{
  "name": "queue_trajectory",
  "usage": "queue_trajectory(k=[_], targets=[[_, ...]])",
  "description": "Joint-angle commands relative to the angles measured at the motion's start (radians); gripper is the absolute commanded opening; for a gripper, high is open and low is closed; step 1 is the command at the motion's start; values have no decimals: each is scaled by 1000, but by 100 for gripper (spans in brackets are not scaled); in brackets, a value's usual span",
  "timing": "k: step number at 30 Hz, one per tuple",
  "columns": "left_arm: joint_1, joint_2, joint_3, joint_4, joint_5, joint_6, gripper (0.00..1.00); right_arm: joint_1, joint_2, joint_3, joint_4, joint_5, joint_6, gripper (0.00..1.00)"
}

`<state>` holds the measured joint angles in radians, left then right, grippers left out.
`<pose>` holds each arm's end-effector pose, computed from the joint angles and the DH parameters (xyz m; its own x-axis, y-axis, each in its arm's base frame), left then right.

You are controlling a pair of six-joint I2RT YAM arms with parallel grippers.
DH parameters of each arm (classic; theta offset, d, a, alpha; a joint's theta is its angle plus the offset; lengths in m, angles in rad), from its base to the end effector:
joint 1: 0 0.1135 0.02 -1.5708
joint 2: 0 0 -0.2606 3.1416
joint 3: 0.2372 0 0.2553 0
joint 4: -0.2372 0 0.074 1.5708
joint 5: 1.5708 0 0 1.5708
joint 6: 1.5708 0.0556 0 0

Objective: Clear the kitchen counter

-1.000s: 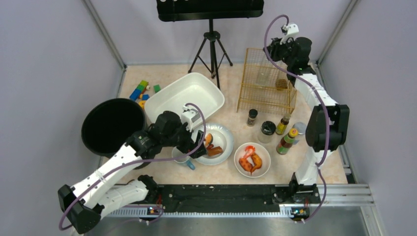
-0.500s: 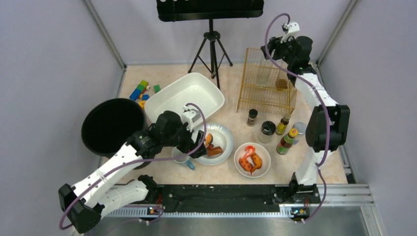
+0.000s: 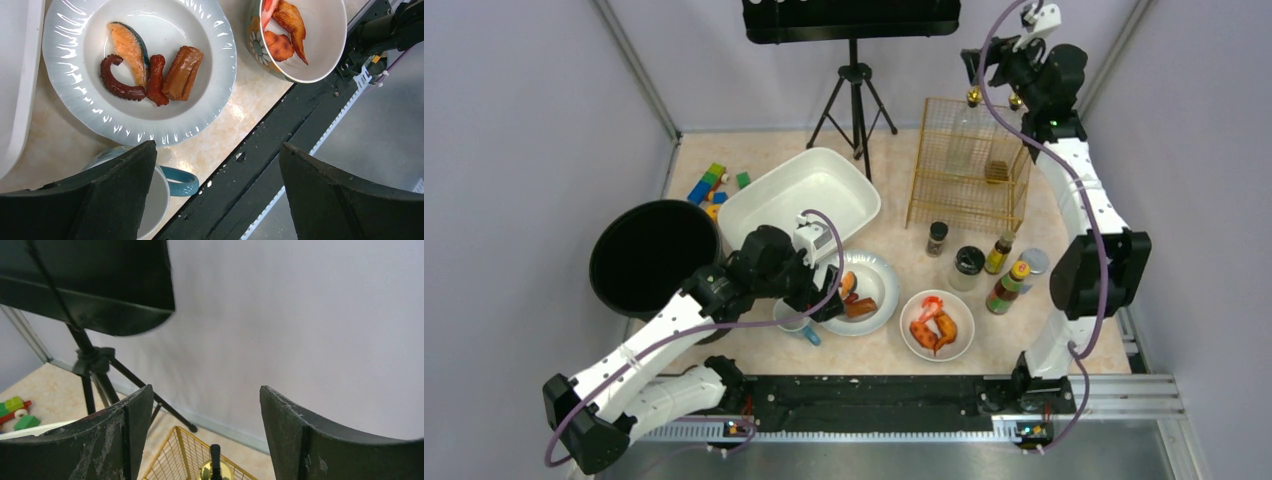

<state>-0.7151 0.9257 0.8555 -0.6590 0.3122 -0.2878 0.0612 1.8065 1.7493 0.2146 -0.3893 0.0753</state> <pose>0.1471 -0.1504 0.2796 -0.7086 0.2576 -0.6570 0.6214 0.6690 -0.4079 0.4538 0.0489 0.4323 0.1236 0.0773 -0.9893 -0.4413 0.8972 0.0150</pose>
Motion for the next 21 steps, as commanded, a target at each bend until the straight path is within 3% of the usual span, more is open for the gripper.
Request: queue_trajectory(k=[1,5,8,11,15,21], targets=[[0,-5,9,16,-9,14,97,18,-135,59,15,19,3,77],[0,-7,11,16,-9,16,97,16,-241,37,-100,113,87,82],[0,-12,11,19,-4,16,97,17,-332,0,-248,85,99,84],[0,-21,12,21,-4,15,98,16,-480,-175,-293,116,68,93],[-1,-28,15,22,-33,7,99,17,-707,-360,-363,230,102,96],[0,-9,35,25,-42,-15,99,15,-816,-345,-768,246,168,92]])
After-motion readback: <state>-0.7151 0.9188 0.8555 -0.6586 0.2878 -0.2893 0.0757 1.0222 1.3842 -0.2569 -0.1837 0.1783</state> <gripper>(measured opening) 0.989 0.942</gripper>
